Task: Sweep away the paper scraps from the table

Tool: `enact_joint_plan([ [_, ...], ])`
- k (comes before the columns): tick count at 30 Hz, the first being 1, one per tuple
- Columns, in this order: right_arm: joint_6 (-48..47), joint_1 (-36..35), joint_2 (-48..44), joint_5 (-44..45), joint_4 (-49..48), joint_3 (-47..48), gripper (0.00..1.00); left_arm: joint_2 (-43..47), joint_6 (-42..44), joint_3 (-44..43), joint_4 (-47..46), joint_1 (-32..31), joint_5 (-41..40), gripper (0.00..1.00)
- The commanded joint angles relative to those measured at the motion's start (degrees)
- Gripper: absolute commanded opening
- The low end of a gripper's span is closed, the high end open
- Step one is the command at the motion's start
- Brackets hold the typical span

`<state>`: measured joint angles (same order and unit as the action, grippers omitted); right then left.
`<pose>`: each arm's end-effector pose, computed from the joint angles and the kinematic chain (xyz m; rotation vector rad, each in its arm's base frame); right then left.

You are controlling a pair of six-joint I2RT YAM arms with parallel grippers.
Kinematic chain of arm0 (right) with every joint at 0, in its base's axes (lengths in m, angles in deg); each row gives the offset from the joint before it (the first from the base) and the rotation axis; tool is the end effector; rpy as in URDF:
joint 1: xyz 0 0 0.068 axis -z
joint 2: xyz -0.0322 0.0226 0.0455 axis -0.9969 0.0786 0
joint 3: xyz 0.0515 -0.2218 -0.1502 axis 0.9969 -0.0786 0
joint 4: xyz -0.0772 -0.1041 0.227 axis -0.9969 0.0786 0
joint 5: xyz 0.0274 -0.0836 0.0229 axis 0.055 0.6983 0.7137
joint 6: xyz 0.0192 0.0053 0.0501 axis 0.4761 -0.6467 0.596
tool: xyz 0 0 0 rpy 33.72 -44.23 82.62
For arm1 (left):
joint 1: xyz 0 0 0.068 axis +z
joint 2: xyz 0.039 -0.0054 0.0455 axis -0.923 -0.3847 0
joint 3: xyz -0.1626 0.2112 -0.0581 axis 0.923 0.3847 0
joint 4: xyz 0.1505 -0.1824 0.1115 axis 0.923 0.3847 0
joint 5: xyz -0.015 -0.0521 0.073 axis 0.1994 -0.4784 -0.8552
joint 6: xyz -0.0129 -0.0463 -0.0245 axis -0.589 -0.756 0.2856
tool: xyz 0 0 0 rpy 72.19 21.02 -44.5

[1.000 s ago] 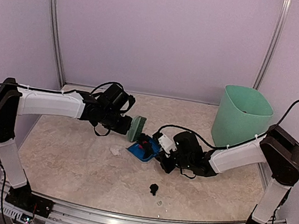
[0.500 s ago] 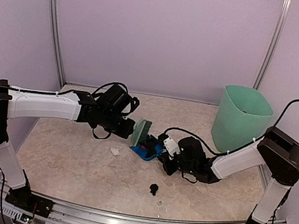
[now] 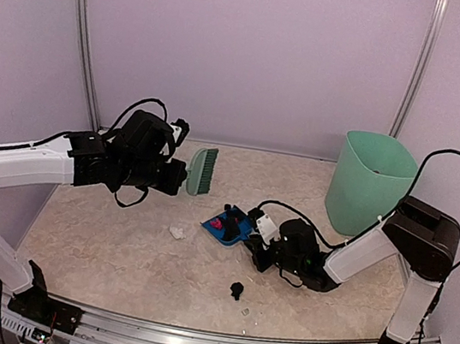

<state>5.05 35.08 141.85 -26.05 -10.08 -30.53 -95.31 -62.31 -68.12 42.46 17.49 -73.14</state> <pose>0.2159 0.2556 0.1060 -0.7803 1.9166 0.4774 0.2158 -0.2404 0.3038 0.4015 2.1965 -0.3609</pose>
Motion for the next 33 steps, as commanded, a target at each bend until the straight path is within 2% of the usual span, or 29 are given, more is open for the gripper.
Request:
enact_joint_plan([
  [1, 0.46, 0.51, 0.54, 0.54, -4.31, -0.59, 0.0, 5.49, -1.79, 4.66, -2.79, 1.26, -6.0, 0.02],
  [11, 1.55, 0.44, -5.78, 1.47, -2.74, 0.66, 0.0, 16.22, -3.24, 14.13, -7.05, 7.2, -5.97, 0.02],
  [17, 2.64, 0.51, -11.35, 1.97, 0.8, 1.64, 0.0, 17.19, -3.05, 15.6, -7.74, 8.3, -5.83, 0.02],
  [33, 9.72, 2.68, -29.41, 10.61, 24.06, 11.53, 0.0, 17.38, -2.87, 17.43, -9.4, 8.58, -4.4, 0.02],
])
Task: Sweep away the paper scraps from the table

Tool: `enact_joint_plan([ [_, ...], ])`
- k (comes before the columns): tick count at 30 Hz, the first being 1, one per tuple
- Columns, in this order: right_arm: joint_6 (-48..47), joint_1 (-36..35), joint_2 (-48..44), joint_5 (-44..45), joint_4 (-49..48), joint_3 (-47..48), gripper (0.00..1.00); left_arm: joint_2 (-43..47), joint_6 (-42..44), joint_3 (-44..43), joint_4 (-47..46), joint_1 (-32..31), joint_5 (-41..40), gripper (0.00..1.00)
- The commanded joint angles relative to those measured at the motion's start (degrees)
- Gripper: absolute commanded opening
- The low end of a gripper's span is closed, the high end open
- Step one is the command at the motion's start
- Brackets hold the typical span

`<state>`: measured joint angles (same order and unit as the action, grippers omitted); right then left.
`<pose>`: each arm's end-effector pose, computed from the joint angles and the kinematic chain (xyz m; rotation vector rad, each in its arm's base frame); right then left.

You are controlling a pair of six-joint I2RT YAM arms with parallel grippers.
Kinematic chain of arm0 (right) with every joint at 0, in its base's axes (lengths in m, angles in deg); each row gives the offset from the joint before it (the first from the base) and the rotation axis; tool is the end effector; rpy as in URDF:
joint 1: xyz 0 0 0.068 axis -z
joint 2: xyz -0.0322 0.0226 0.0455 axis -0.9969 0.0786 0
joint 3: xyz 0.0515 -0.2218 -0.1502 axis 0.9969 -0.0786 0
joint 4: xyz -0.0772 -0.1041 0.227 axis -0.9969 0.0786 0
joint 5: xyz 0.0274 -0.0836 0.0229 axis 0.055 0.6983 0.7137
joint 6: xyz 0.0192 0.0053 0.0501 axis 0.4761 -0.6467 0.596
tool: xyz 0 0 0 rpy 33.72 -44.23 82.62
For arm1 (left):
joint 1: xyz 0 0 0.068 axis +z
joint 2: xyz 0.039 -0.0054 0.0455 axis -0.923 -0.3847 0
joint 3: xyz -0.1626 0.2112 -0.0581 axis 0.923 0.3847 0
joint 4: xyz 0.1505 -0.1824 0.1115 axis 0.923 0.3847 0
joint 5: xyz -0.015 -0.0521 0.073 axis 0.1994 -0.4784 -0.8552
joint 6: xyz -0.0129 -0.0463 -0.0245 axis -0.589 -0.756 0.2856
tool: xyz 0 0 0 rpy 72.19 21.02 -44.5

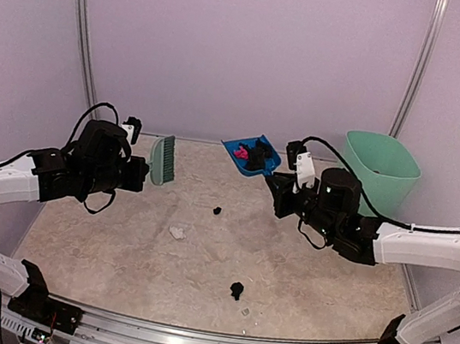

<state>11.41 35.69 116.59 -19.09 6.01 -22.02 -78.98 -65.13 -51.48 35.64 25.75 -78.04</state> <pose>0.2142 0.2414 0.2600 -0.4560 1.6987 0.5646 0.2006 -0.1609 0.2929 0.1038 2.0961 -0.2948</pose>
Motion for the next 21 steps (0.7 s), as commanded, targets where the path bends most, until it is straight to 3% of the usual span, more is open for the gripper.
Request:
enact_joint_plan([
  [1, 4.26, 2.81, -5.19, 3.55, 9.51, 3.57, 0.0, 1.05, -0.05, 0.77, -2.66, 0.32, 0.61, 0.02],
  [11, 9.45, 13.33, -13.03, 0.51, 20.37, 9.42, 0.0, 0.67, 0.12, 0.77, -3.1, 0.06, 1.63, 0.02],
  [21, 18.85, 25.34, -21.03, -5.78, 23.69, 9.24, 0.0, 0.52, 0.13, 0.7, -3.11, -0.03, 1.7, 0.02],
])
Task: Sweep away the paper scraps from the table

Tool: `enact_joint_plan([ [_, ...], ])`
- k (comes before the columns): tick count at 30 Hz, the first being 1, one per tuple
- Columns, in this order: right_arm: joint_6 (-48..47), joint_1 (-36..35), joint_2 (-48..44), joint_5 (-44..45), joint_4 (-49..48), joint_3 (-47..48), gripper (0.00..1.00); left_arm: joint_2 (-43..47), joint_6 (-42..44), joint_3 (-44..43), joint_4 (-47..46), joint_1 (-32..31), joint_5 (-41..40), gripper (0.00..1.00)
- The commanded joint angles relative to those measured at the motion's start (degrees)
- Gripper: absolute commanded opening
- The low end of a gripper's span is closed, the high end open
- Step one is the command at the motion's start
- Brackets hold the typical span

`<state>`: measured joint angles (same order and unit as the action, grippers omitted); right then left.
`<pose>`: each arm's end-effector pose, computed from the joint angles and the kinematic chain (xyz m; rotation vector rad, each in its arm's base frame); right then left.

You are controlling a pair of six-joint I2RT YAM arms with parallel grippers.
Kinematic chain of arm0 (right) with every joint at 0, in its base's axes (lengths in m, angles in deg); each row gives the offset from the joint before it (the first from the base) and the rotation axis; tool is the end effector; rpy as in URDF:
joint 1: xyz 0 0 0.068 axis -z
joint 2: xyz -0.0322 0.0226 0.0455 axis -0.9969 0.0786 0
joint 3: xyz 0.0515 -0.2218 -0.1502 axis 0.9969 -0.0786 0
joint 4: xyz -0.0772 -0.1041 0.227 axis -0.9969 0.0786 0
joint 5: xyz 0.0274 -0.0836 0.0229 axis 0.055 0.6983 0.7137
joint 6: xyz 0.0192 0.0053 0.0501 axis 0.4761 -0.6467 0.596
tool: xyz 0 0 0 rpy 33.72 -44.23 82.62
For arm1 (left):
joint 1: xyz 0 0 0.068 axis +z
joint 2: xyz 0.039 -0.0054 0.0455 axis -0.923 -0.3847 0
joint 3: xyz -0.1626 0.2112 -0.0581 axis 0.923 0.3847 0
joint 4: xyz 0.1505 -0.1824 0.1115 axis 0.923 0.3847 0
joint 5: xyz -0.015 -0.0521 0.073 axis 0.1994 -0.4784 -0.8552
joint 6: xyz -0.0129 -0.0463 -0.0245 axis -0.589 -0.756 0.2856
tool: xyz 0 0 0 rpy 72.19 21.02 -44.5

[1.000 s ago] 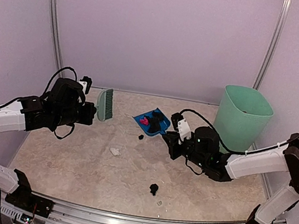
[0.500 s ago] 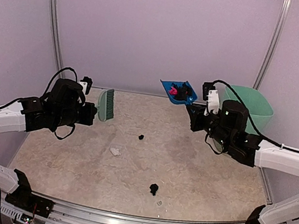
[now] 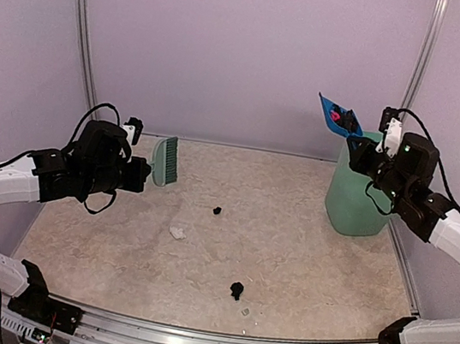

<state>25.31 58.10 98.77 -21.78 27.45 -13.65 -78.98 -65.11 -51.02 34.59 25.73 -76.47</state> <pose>0.2382 0.1165 0.3577 0.0685 1.6703 0.5255 0.2006 -0.1622 0.2916 0.1183 2.0949 -0.3274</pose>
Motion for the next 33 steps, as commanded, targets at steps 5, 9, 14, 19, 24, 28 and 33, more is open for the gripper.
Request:
enact_joint_plan([
  [5, 12.12, 8.7, -6.64, -8.78, 1.71, -1.61, 0.0, 0.34, 0.15, 0.14, -2.15, -0.18, 0.21, 0.02],
  [9, 18.7, 14.2, -9.17, -14.94, -1.49, -5.01, 0.0, 0.26, 0.17, 0.08, -2.23, -0.27, 0.26, 0.02],
  [14, 27.25, 20.63, -10.19, -24.62, -8.44, -8.62, 0.0, 0.17, 0.1, 0.33, -2.54, -0.36, 0.34, 0.02],
  [19, 37.32, 24.8, -8.86, -32.03, -13.76, -10.45, 0.0, -0.11, 0.19, 0.24, -2.59, -0.45, 0.48, 0.02],
  [24, 46.9, 26.08, -9.84, -27.77, -11.03, -10.67, 0.0, 0.33, 0.12, 0.32, -2.41, -0.45, 0.04, 0.02],
  [28, 54.86, 26.17, -11.78, -23.67, -9.9, -11.39, 0.0, 0.43, 0.1, 0.3, -2.4, -0.45, 0.04, 0.02],
  [33, 65.0, 26.51, -11.53, -23.87, -9.65, -12.23, 0.0, 0.12, 0.19, 0.32, -2.59, -0.48, 0.13, 0.02],
])
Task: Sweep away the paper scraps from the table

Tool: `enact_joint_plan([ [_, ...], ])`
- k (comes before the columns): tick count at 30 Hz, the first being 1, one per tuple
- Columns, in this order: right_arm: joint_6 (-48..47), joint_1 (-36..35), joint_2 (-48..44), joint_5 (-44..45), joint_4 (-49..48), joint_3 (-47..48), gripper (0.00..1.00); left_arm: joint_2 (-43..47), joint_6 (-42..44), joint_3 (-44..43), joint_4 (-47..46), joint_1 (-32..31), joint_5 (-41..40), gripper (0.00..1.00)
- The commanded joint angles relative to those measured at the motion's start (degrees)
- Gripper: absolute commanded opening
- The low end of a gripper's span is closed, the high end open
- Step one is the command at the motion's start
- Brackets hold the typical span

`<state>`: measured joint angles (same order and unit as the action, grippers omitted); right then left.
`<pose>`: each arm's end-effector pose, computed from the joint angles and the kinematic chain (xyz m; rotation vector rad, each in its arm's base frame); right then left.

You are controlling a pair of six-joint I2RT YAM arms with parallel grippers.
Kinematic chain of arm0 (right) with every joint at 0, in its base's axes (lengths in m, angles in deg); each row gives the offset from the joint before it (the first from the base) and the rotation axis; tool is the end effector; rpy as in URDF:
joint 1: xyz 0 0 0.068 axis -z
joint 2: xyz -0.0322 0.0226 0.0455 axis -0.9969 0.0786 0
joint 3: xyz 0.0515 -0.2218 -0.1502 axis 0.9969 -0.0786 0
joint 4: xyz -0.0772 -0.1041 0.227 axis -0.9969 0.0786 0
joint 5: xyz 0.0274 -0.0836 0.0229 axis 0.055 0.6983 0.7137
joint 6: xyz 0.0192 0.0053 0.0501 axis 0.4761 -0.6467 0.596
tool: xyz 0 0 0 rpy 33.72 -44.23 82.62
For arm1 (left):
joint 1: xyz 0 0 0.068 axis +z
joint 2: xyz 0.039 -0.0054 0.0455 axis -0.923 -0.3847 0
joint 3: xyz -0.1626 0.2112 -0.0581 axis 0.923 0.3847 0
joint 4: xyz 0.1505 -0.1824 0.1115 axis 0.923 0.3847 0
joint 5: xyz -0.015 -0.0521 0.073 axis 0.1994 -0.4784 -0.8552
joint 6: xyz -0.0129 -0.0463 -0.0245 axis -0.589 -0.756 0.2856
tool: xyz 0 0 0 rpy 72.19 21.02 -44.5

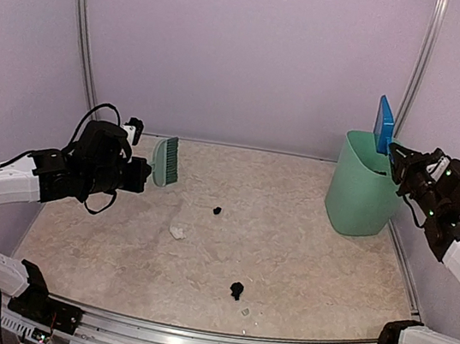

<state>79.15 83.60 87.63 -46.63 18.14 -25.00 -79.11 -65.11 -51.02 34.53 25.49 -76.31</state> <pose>0.2203 0.0164 0.3472 0.7998 1.4244 1.2778 0.2002 -0.1635 0.2912 0.1248 2.0967 -0.3319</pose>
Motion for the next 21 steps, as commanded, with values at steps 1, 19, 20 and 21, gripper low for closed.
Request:
enact_joint_plan([
  [1, 13.33, 1.09, -0.19, 0.8, -0.7, -1.21, 0.0, 0.18, 0.19, 0.27, -2.52, -0.22, -0.03, 0.02],
  [19, 7.62, 1.37, 4.94, -5.12, -4.76, 2.99, 0.0, -0.1, 1.7, -0.5, -4.01, -2.49, 7.52, 0.02],
  [20, 5.13, 1.36, 5.3, -5.52, -3.97, 4.11, 0.0, -0.2, 2.19, -0.72, -4.32, -3.27, 9.51, 0.02],
  [21, 2.84, 1.36, 5.78, -5.94, -3.02, 5.06, 0.0, -0.59, 3.04, -0.92, -4.62, -4.01, 11.73, 0.02],
])
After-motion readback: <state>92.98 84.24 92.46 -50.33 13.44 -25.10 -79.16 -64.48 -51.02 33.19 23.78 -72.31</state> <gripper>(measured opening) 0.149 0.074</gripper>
